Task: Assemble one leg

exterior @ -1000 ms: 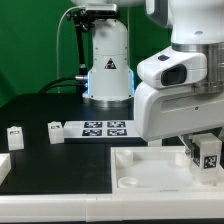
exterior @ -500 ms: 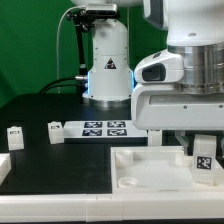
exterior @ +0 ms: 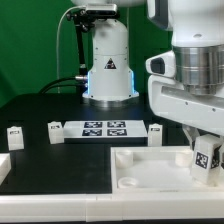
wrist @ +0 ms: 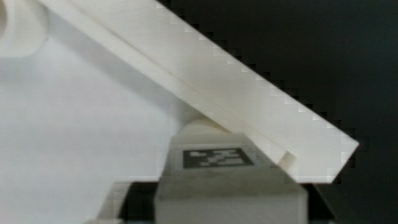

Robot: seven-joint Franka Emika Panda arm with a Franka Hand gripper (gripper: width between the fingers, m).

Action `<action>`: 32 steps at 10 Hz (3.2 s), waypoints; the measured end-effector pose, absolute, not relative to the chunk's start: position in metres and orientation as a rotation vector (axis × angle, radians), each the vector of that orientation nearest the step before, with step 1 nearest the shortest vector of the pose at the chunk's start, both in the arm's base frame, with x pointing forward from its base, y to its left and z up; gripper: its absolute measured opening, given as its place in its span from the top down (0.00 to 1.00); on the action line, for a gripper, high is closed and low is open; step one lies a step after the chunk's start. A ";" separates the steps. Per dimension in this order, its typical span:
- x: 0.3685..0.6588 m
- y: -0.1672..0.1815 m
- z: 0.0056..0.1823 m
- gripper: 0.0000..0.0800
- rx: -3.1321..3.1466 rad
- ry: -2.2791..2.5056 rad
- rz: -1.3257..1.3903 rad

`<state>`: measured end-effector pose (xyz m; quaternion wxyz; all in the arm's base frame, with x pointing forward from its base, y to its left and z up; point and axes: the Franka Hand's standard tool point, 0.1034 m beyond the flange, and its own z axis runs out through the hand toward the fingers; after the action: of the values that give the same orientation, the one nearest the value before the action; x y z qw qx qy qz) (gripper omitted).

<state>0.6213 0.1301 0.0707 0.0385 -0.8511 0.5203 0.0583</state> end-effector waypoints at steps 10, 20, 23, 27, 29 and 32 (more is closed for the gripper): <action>0.623 0.127 0.068 0.19 -2.960 0.662 0.128; 0.625 0.125 0.070 0.52 -3.023 -0.359 0.063; 0.625 0.122 0.069 0.63 -3.027 -0.355 0.064; 0.628 0.122 0.071 0.63 -3.042 0.225 0.038; 0.629 0.122 0.069 0.63 -3.005 0.538 0.056; 0.629 0.121 0.067 0.63 -2.863 1.064 0.087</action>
Offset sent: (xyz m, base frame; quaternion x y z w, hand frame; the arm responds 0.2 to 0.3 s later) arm 0.0000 0.0000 0.0000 0.0000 0.0000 -0.0899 0.9960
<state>0.6286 0.1212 0.0673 0.0431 -0.9361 0.3480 0.0283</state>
